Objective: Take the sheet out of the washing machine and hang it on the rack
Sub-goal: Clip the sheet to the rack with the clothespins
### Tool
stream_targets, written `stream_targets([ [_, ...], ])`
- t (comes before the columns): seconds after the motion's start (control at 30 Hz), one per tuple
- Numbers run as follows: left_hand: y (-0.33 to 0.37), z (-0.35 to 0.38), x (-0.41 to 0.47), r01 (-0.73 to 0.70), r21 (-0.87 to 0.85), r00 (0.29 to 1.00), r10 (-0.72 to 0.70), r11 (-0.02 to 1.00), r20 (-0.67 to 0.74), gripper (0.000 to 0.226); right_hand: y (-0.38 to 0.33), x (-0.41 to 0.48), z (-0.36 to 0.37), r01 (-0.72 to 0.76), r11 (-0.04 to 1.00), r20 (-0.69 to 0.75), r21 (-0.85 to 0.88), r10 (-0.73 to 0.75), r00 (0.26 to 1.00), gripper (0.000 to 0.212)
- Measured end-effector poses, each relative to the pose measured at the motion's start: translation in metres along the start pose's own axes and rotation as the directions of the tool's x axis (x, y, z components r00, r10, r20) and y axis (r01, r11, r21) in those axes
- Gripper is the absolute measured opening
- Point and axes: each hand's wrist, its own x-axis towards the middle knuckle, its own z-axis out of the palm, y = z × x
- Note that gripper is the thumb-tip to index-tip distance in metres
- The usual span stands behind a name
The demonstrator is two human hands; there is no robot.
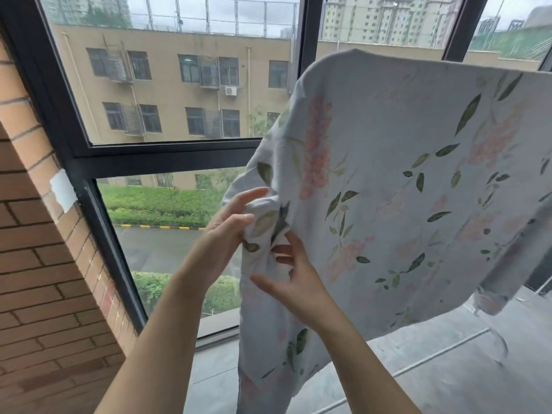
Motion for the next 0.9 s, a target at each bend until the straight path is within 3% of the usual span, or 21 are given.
stream_targets([
  [0.07, 0.016, 0.013, 0.006, -0.048, 0.182, 0.994, 0.029, 0.982, 0.106, 0.052, -0.001, 0.002, 0.004, 0.018, 0.999, -0.088, -0.032, -0.020, 0.996, 0.067],
  [0.17, 0.023, 0.022, 0.013, -0.139, 0.436, 0.988, 0.098, 0.889, 0.115, 0.052, -0.002, 0.005, -0.003, 0.015, 0.999, -0.282, -0.041, -0.026, 0.959, 0.006],
  [0.33, 0.000, 0.002, 0.017, -0.120, 0.626, 0.975, 0.212, 0.771, -0.073, 0.058, 0.000, 0.009, -0.034, 0.039, 0.992, -0.495, 0.118, 0.024, 0.869, 0.027],
  [0.43, -0.018, -0.007, 0.020, -0.109, 0.705, 0.961, 0.256, 0.701, -0.106, 0.061, 0.002, 0.015, -0.050, 0.041, 0.979, -0.511, 0.199, 0.068, 0.857, 0.028],
  [0.57, -0.034, -0.003, 0.030, 0.023, 0.693, 0.933, 0.234, 0.720, -0.274, 0.044, 0.000, 0.021, -0.057, 0.059, 0.965, -0.513, 0.255, 0.083, 0.854, 0.022],
  [0.73, -0.048, 0.001, 0.034, 0.233, 0.786, 0.937, 0.085, 0.573, -0.339, 0.071, -0.009, 0.031, -0.061, 0.064, 0.946, -0.510, 0.319, 0.114, 0.853, 0.030],
  [0.8, -0.048, 0.002, 0.033, 0.307, 0.769, 0.920, 0.031, 0.561, -0.391, 0.082, -0.011, 0.035, -0.065, 0.076, 0.940, -0.528, 0.334, 0.120, 0.840, 0.030],
  [0.9, -0.042, 0.006, 0.032, 0.273, 0.819, 0.915, 0.128, 0.504, -0.384, 0.089, -0.012, 0.045, -0.070, 0.068, 0.936, -0.541, 0.346, 0.140, 0.829, 0.032],
])
